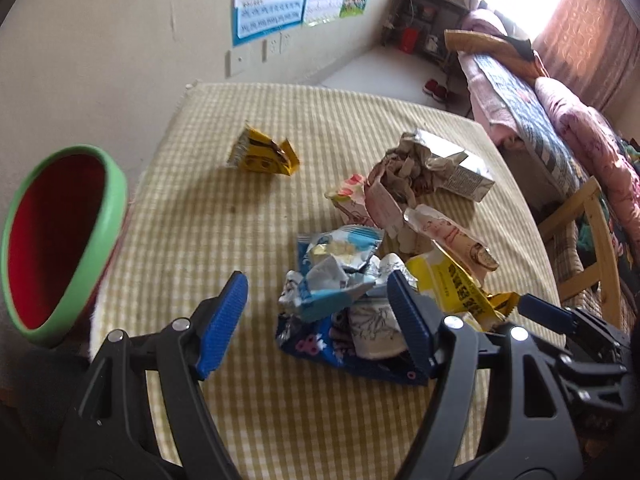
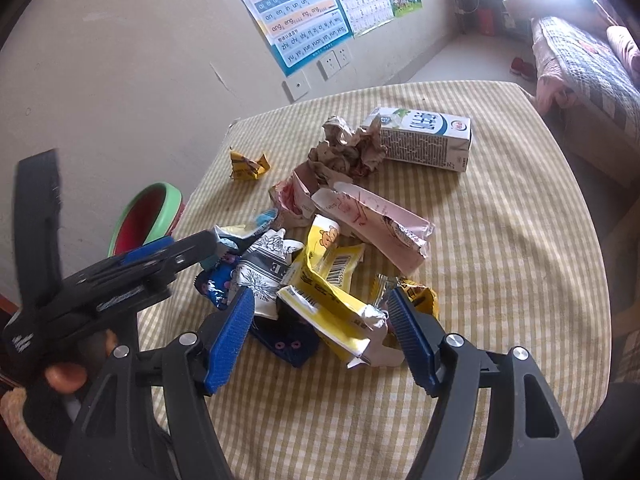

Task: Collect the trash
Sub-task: 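Grasp the white-blue wrapper with the left tool while the right tool grasps the yellow wrapper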

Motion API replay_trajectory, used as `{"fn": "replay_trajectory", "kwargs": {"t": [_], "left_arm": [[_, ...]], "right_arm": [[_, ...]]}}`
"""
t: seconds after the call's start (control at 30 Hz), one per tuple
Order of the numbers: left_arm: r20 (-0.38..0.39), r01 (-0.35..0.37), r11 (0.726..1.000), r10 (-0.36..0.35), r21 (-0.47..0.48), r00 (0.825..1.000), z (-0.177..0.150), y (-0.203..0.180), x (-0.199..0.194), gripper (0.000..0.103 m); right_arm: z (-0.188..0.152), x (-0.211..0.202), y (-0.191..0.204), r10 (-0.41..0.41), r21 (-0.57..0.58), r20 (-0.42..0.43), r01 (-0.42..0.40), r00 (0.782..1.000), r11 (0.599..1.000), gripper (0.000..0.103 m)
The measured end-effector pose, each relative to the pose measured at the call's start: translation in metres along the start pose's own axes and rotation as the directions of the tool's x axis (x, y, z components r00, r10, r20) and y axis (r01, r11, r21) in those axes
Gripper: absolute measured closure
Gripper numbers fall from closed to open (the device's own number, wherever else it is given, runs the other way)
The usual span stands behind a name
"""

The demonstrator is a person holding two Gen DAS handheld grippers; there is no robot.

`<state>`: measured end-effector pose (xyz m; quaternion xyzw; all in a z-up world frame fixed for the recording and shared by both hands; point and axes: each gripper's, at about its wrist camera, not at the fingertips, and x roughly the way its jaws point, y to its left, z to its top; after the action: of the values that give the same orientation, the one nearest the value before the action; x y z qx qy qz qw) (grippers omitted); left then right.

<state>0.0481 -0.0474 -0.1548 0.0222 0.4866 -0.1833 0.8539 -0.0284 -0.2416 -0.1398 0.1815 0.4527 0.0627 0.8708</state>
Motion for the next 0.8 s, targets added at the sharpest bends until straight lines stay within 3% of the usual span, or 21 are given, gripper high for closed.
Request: {"fn": "replay_trajectory", "kwargs": {"t": [0.03,0.1,0.17,0.37,0.53,0.8], "left_arm": [[-0.029,0.004,1.0,-0.004,-0.001,1.0,0.003,0.0,0.011,0.035],[-0.085,0.013,1.0,-0.014,-0.007,0.996,0.005,0.002,0.029,0.055],[-0.116,0.021,0.999,-0.024,-0.029,0.993,0.005,0.006,0.038,0.064],[-0.088,0.026,0.997,-0.032,-0.07,0.996,0.003,0.017,0.021,0.068],[-0.06,-0.004,0.996,-0.002,-0.089,0.998,-0.003,0.026,0.003,0.068],[-0.027,-0.019,0.994,0.016,-0.111,0.999,-0.006,0.034,-0.009,0.068]], "right_arm": [[0.0,0.0,0.0,0.003,0.001,0.0,-0.003,1.0,1.0,0.036],[0.0,0.001,-0.001,0.007,0.001,0.001,-0.007,1.0,1.0,0.036],[-0.001,0.001,-0.001,0.01,0.002,0.0,-0.01,1.0,1.0,0.036],[0.0,0.008,-0.002,0.003,-0.011,-0.017,-0.003,1.0,1.0,0.036],[0.005,0.018,0.005,-0.051,-0.092,-0.032,0.048,0.998,0.995,0.036],[0.006,0.041,0.01,-0.061,-0.158,-0.079,0.048,0.995,0.986,0.036]]}}
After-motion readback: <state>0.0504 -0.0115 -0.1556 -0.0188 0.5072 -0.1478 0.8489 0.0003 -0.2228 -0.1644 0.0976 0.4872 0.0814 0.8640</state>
